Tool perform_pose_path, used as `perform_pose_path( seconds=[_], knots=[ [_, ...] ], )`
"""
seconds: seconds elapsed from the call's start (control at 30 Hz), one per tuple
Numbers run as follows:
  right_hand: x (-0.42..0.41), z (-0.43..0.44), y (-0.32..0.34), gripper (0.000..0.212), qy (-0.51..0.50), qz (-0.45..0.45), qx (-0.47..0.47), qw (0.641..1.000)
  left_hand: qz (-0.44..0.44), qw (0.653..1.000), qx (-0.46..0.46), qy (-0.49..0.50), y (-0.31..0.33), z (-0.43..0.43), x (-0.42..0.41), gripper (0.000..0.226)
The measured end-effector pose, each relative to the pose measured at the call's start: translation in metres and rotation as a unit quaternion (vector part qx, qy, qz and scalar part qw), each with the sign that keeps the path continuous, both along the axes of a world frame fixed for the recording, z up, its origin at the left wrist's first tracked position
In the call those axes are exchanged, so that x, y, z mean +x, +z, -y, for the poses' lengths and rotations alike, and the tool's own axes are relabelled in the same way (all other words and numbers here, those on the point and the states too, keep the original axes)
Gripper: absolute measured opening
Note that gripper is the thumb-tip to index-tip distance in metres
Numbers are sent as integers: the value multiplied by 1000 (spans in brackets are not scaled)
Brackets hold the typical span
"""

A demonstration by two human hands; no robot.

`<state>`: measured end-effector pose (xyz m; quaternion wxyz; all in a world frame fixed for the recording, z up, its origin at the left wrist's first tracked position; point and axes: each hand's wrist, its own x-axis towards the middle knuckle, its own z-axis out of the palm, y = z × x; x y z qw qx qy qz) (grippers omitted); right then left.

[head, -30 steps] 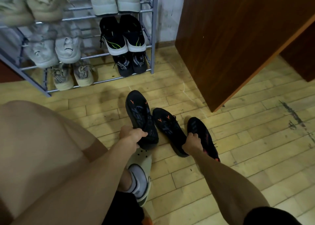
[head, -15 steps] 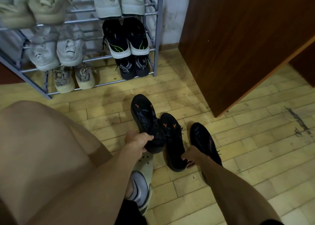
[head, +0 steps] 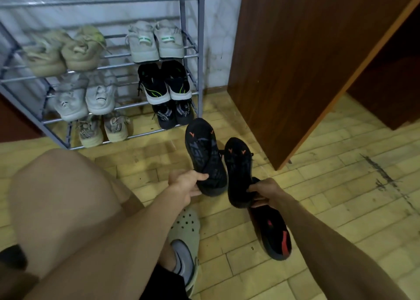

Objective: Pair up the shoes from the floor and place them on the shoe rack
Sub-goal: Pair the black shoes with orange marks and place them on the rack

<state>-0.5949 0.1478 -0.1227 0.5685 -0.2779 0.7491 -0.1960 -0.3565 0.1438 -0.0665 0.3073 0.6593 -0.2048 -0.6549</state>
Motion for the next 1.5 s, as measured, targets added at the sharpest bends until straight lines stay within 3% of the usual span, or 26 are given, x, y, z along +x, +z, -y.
perform_pose_path(
  seconds=[0.13,0.43,0.6,0.8,1.13,1.23,1.37,1.5],
  knots=[
    [3,36,58,31,24,14,-77,997,35,997,-68,-7,46,19,25,23],
    [81,101,202,33,76,49,-288,953,84,964,-246,51,192,70,96,37],
    [115,139,283,32,80,79,-347,931,84,947,-302,68,257,102,125,30],
    [131,204,356,13,92,42,-399,911,87,938,-323,84,299,160,149,21],
    [171,320,361,10,75,15,-387,919,87,943,-302,109,298,282,172,20],
    [181,344,356,19,69,11,-381,922,77,947,-291,113,291,306,178,19],
    [185,369,351,24,74,-4,-384,920,98,947,-294,80,285,328,181,15],
    [184,381,345,23,112,-73,-385,913,123,948,-291,33,283,338,172,21]
  ],
)
